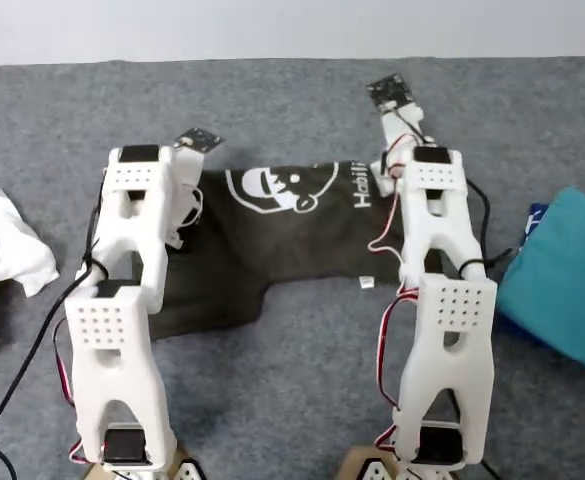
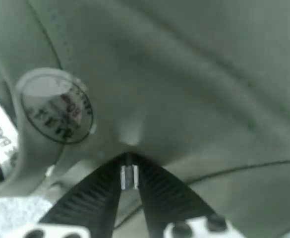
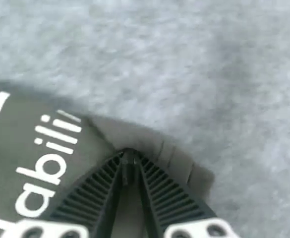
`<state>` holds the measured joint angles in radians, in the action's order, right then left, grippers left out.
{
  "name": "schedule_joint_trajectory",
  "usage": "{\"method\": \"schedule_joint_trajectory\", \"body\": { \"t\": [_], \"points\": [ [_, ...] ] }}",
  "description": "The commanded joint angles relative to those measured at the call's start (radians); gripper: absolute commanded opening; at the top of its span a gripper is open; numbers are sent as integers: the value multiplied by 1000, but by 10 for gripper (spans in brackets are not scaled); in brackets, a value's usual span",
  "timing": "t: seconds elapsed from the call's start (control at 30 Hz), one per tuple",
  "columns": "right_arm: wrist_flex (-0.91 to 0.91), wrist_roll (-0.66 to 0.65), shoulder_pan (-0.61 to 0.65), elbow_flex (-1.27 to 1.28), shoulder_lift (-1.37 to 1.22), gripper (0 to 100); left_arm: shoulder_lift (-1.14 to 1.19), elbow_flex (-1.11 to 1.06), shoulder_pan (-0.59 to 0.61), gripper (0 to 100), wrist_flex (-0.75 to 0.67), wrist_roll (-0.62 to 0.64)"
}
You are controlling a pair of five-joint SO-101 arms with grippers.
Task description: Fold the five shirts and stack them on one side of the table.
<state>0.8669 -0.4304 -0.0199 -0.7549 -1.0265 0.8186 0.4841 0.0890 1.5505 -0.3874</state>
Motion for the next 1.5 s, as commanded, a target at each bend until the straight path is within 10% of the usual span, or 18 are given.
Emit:
{"method": "schedule_joint_trajectory", "body": {
  "t": [0.0, 0.67, 1.47],
  "points": [
    [38, 5, -76, -189, -81, 9, 41, 82, 11, 6, 21, -3],
    [547, 6, 47, -924, -222, 13, -250, 157, -15, 6, 55, 3],
    [932, 87, 160, -672, 140, 11, -713, -262, -11, 28, 204, -195]
  ]
}}
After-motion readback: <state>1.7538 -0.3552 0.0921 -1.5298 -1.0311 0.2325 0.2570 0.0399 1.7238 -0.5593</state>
